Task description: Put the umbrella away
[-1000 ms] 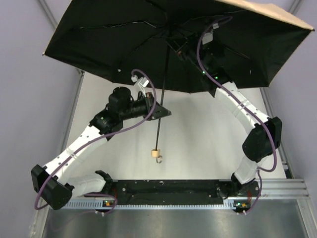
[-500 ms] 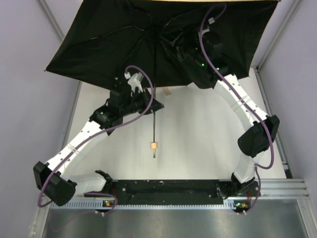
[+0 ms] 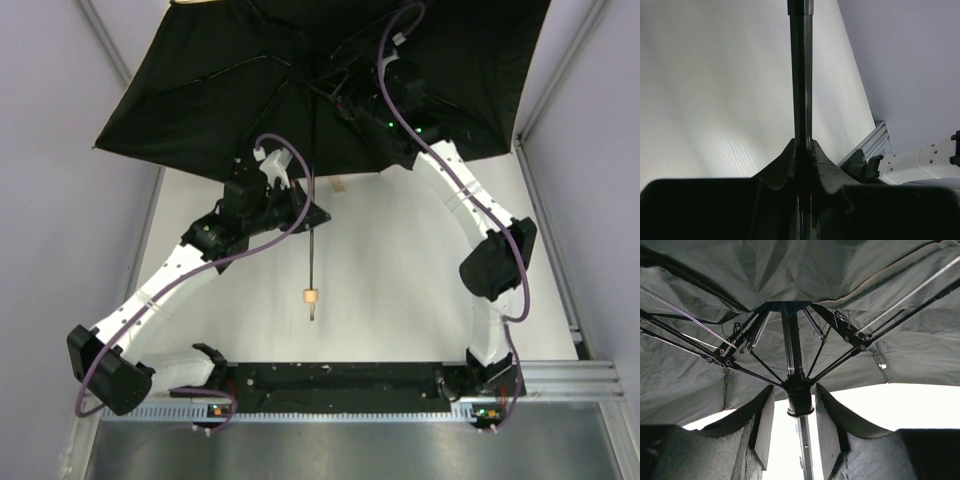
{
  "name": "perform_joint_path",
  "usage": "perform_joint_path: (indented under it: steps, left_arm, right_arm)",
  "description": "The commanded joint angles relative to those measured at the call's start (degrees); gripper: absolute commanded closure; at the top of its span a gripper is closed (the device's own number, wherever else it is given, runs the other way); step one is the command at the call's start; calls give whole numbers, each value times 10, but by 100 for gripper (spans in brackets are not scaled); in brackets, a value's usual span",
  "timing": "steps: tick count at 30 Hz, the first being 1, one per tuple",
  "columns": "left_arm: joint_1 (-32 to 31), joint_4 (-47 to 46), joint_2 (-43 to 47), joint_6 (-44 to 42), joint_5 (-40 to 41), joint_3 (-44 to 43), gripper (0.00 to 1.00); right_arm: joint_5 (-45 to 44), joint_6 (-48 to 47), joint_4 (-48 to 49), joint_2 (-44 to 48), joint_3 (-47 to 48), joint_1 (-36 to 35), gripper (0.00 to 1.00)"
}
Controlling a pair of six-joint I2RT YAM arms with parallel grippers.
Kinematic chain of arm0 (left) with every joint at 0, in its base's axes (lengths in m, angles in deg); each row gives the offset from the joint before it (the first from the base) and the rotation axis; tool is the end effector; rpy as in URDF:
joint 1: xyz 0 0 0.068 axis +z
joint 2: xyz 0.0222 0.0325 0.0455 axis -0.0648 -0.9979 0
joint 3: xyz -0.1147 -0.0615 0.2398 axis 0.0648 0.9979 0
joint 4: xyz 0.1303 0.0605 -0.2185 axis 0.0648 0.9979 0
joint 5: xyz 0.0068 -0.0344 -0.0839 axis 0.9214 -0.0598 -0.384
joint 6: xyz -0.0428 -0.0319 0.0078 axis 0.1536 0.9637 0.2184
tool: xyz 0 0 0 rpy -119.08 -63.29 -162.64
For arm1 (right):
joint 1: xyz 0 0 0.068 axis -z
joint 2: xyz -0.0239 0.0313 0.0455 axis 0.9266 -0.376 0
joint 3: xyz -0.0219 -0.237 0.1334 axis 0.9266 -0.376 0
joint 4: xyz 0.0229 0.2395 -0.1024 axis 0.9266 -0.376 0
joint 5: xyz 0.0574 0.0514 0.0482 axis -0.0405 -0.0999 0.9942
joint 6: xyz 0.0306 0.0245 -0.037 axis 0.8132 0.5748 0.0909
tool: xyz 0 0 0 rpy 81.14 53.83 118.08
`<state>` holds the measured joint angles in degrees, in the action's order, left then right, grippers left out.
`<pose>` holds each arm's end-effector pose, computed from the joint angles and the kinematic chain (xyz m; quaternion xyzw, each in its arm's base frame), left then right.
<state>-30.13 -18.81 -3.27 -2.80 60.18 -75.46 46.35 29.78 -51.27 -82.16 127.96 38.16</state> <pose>0.2193 -0.1590 0.3727 0.0327 0.8220 -0.4281 0.3742 0.3984 0.2376 0.4526 0.1131 0.6936 0.5671 0.4296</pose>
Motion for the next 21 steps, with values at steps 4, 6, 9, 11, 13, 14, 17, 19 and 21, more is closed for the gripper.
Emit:
perform_joint_path:
  steps: [4,6,9,11,13,14,17,19,21]
  left_arm:
    - [-7,-30,-2,-40,-13,-48,100]
    - [-7,-27,-4,-43,-14,-52,100]
    - [-7,-23,-8,-44,-8,-62,100]
    - [-5,-3,-16,-42,7,-82,100]
    - [9,18,-28,-31,24,-113,100]
    - [19,19,-33,-21,26,-126,100]
    - [55,27,-64,1,15,-176,100]
    - [63,39,-92,8,6,-225,100]
    - [64,42,-118,13,-1,-269,100]
  right_arm:
    - [21,-14,12,-29,72,-5,63]
    - [30,-13,9,-54,104,-4,71]
    - [46,-12,0,-75,146,-5,100]
    - [51,-15,-19,-63,152,-7,100]
    - [50,-18,-56,-26,118,-14,100]
    - [50,-17,-53,3,78,-18,100]
    - [38,14,-8,110,-79,-28,100]
    - [47,48,49,163,-167,-30,100]
    - [43,40,45,192,-200,-42,100]
